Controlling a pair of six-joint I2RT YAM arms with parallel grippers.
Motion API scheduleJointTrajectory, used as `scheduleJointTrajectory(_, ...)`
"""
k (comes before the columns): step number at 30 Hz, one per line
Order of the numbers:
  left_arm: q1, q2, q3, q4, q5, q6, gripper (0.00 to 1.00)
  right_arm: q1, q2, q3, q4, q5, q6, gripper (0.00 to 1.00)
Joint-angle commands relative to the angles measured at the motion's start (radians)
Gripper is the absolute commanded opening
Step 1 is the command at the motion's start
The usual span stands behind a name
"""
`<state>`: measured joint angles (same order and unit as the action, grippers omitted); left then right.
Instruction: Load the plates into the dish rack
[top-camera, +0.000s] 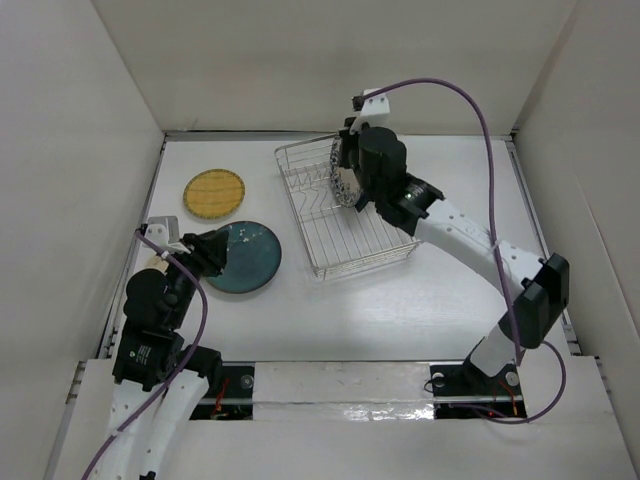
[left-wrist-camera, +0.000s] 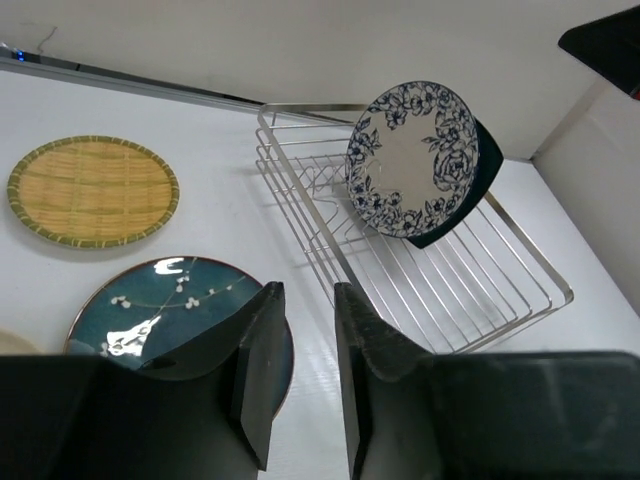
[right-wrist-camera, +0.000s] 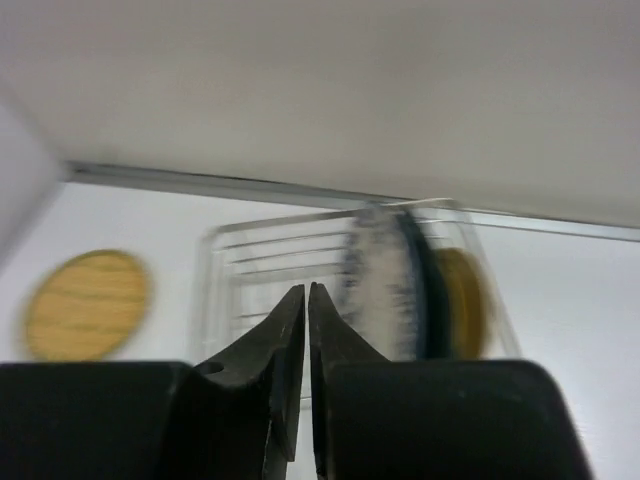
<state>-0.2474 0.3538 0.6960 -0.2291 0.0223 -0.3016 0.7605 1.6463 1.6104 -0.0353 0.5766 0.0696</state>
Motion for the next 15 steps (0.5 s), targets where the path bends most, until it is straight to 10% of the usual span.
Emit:
scheduleJointTrajectory(1, 0.002, -0.021, 0.003, 0.036, -0.004, -0.004, 0.22, 0.115, -0.019, -0.096, 0.081, -0.205, 0.146, 0.00)
scheduleJointTrajectory(5, 0.002, -0.045, 0.005, 0.034, -0.013, -0.007, 0.01, 0.232, 0.030, -0.222, 0.198, -0.299, 0.326, 0.00)
scheduleJointTrajectory(15, 0.002, -0.116, 0.007, 0.036, -0.042, -0.014, 0.01, 0.471, 0.128, -0.418, 0.307, -0.043, 0.744, 0.14)
